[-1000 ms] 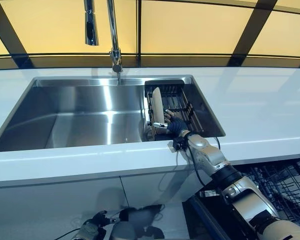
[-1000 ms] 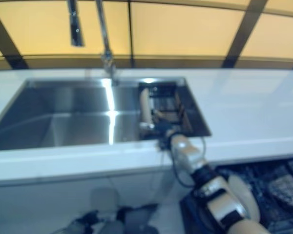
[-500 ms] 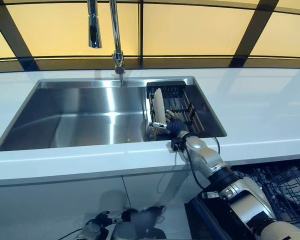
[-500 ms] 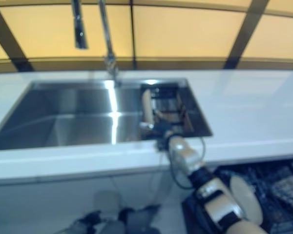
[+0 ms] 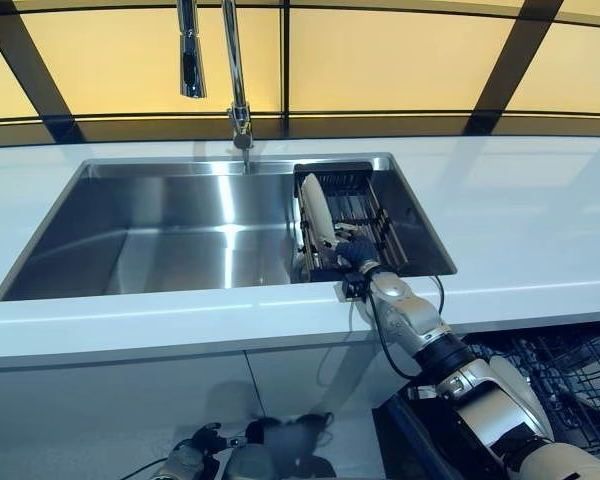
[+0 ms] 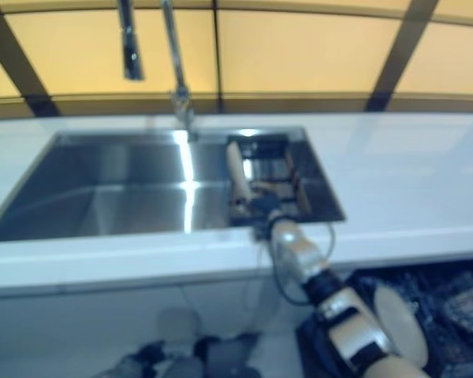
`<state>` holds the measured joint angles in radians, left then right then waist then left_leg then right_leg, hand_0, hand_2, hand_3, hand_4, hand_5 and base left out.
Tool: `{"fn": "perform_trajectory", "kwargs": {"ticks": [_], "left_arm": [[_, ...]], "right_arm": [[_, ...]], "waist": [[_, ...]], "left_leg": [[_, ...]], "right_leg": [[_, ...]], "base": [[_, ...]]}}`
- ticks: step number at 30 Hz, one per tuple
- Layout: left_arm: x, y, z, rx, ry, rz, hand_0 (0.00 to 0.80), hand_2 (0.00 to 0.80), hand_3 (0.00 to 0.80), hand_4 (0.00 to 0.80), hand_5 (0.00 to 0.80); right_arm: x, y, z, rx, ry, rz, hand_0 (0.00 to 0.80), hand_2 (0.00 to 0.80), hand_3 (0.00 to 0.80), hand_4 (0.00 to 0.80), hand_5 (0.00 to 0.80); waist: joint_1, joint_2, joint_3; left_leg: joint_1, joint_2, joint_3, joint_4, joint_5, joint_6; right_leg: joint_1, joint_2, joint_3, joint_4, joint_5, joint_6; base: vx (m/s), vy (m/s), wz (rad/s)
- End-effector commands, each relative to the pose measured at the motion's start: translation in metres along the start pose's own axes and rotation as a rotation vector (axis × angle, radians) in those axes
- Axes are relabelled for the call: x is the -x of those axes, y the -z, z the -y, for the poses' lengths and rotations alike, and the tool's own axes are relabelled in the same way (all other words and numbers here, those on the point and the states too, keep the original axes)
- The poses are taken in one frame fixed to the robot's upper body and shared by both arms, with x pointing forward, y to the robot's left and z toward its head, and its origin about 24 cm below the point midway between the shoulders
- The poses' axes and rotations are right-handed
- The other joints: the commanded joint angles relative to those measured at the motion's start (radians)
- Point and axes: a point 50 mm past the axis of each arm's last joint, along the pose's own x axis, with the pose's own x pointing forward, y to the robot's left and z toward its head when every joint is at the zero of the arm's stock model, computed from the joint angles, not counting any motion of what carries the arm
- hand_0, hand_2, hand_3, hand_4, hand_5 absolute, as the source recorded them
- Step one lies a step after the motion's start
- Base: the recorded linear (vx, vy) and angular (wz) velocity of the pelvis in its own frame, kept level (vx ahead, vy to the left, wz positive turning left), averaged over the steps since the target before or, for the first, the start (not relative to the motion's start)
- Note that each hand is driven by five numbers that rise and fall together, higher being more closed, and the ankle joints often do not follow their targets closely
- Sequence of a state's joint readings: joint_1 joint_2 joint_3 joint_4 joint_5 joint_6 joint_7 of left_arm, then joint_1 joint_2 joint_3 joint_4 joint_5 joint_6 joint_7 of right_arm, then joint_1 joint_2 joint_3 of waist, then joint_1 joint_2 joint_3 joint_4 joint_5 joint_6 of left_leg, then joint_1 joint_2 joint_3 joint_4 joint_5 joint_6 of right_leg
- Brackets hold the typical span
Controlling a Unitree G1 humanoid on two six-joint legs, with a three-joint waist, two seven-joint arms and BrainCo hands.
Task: Take plates into dishwasher
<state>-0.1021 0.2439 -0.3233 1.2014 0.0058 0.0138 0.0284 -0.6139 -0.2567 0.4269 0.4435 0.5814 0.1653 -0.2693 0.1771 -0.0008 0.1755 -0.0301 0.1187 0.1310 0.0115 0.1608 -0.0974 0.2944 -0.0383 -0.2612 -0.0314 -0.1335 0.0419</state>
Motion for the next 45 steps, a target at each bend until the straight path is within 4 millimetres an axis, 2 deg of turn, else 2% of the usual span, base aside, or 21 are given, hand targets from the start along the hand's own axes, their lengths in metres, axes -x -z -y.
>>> {"fn": "perform_trajectory", "kwargs": {"ticks": [1,9,17,24,26,29,35,40,45], "left_arm": [[-0.001,-0.004,0.016,-0.064,0.049,-0.002,0.000,0.000,0.000,0.000,0.000],[-0.001,-0.006,0.016,-0.082,0.054,0.002,0.000,0.000,0.000,0.000,0.000],[-0.001,-0.003,0.016,-0.092,0.057,-0.005,0.000,0.000,0.000,0.000,0.000],[0.000,0.002,0.017,-0.109,0.057,-0.013,0.000,0.000,0.000,0.000,0.000],[0.001,0.005,0.017,-0.117,0.059,-0.018,0.000,0.000,0.000,0.000,0.000],[0.002,0.011,0.013,-0.130,0.057,-0.031,0.000,0.000,0.000,0.000,0.000],[0.003,0.022,0.004,-0.153,0.052,-0.057,0.000,0.000,0.000,0.000,0.000],[0.005,0.031,0.002,-0.155,0.053,-0.078,0.000,0.000,0.000,0.000,0.000],[0.007,0.040,0.003,-0.149,0.052,-0.093,0.000,0.000,0.000,0.000,0.000]], "right_arm": [[-0.003,-0.007,-0.017,-0.039,-0.027,-0.019,0.800,0.800,0.800,0.800,0.800],[-0.009,-0.022,-0.021,-0.046,0.012,-0.024,0.800,0.800,0.800,0.800,0.800],[-0.013,-0.046,-0.012,-0.021,0.069,0.037,0.800,0.800,0.800,0.800,0.800],[-0.014,-0.091,0.005,0.088,0.153,0.186,0.800,0.800,0.800,0.800,0.800],[-0.013,-0.111,0.012,0.151,0.181,0.251,0.800,0.800,0.800,0.800,0.800],[-0.005,-0.154,0.022,0.252,0.231,0.375,0.800,0.800,0.800,0.800,0.800],[0.013,-0.204,0.031,0.281,0.270,0.517,0.800,0.800,0.800,0.800,0.800],[0.025,-0.223,0.038,0.245,0.278,0.580,0.800,0.800,0.800,0.800,0.800],[0.037,-0.234,0.043,0.226,0.254,0.640,0.800,0.800,0.800,0.800,0.800]], "waist": [[0.031,0.010,-0.014],[0.039,0.012,-0.009],[0.044,0.014,-0.006],[0.049,0.011,-0.012],[0.051,0.010,-0.015],[0.055,0.006,-0.023],[0.050,-0.007,-0.036],[0.034,-0.012,-0.048],[0.015,-0.019,-0.057]], "left_leg": [[-0.162,-0.077,-0.006,-0.028,0.072,-0.002],[-0.163,-0.078,-0.015,-0.023,0.080,-0.003],[-0.155,-0.076,-0.022,-0.023,0.092,-0.009],[-0.145,-0.076,-0.024,-0.027,0.095,-0.012],[-0.141,-0.076,-0.028,-0.028,0.095,-0.014],[-0.134,-0.075,-0.030,-0.029,0.094,-0.015],[-0.120,-0.075,-0.022,-0.037,0.089,-0.011],[-0.111,-0.072,-0.012,-0.040,0.091,-0.012],[-0.107,-0.073,0.000,-0.037,0.078,-0.008]], "right_leg": [[-0.078,0.019,-0.048,0.162,-0.013,-0.069],[-0.081,0.025,-0.047,0.172,-0.017,-0.076],[-0.079,0.029,-0.046,0.176,-0.014,-0.076],[-0.070,0.032,-0.046,0.167,-0.011,-0.073],[-0.068,0.033,-0.045,0.166,-0.010,-0.072],[-0.063,0.036,-0.042,0.164,-0.012,-0.071],[-0.052,0.042,-0.028,0.154,-0.015,-0.072],[-0.046,0.047,-0.013,0.143,-0.014,-0.073],[-0.042,0.047,0.005,0.130,-0.014,-0.070]], "base": [[0.000,0.000,0.00],[0.001,0.001,0.01],[0.000,0.000,0.00],[0.004,0.000,0.00],[0.043,-0.002,0.01],[0.049,-0.009,0.01],[0.048,-0.016,0.00],[0.060,0.004,-0.01],[0.067,0.013,-0.07]]}}
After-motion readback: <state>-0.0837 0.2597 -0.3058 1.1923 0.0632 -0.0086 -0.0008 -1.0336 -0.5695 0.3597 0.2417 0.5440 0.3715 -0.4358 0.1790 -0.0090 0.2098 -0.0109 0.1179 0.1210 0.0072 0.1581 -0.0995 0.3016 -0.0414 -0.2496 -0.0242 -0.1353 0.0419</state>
